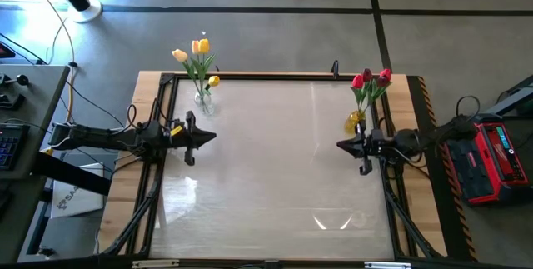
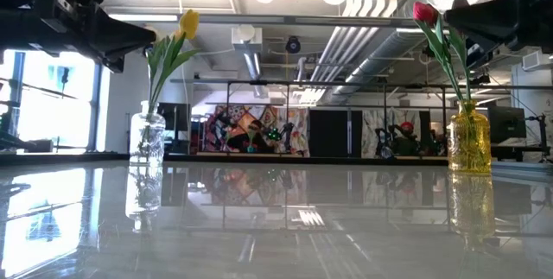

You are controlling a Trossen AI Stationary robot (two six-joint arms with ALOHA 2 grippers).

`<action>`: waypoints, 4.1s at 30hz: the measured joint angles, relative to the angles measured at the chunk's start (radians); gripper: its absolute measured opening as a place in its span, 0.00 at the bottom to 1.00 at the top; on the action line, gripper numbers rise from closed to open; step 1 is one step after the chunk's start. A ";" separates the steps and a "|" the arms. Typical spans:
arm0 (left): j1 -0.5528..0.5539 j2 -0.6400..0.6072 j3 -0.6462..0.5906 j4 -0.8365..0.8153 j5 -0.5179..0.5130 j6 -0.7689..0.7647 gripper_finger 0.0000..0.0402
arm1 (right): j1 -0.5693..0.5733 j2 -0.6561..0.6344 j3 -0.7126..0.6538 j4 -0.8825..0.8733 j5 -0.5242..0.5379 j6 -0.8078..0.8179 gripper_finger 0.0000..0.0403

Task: Sort flowers into vase by color
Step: Return to Home Position

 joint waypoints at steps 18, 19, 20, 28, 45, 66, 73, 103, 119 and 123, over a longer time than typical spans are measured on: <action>0.004 -0.221 0.001 -0.210 0.027 -0.032 0.00 | 0.000 0.000 0.038 -0.074 0.032 -0.069 0.00; 0.004 -0.235 0.001 -0.227 0.033 -0.031 0.00 | 0.000 0.000 0.038 -0.072 0.031 -0.063 0.00; 0.004 -0.249 0.001 -0.244 0.034 -0.031 0.00 | 0.000 0.000 0.038 -0.062 0.030 -0.060 0.00; 0.004 -0.331 0.001 -0.329 0.044 -0.021 0.00 | 0.000 0.000 0.038 -0.044 0.035 -0.049 0.00; 0.005 -0.331 0.001 -0.335 0.055 -0.012 0.00 | 0.000 0.000 0.039 -0.031 -0.011 -0.053 0.00; 0.005 -0.332 0.001 -0.338 0.069 -0.082 0.00 | 0.000 -0.108 0.037 -0.195 0.025 -0.131 0.00; 0.005 -0.331 0.001 -0.339 0.074 -0.107 0.00 | 0.000 -0.098 -0.002 -0.127 0.022 -0.039 0.00; 0.004 -0.305 0.000 -0.346 0.112 -0.136 0.00 | 0.000 -0.097 -0.003 -0.094 -0.050 -0.021 0.00; 0.004 -0.305 0.000 -0.346 0.110 -0.135 0.00 | 0.000 -0.097 -0.004 -0.122 -0.052 -0.018 0.00; 0.004 -0.305 0.000 -0.346 0.111 -0.135 0.00 | 0.000 -0.097 -0.004 -0.122 -0.052 -0.018 0.00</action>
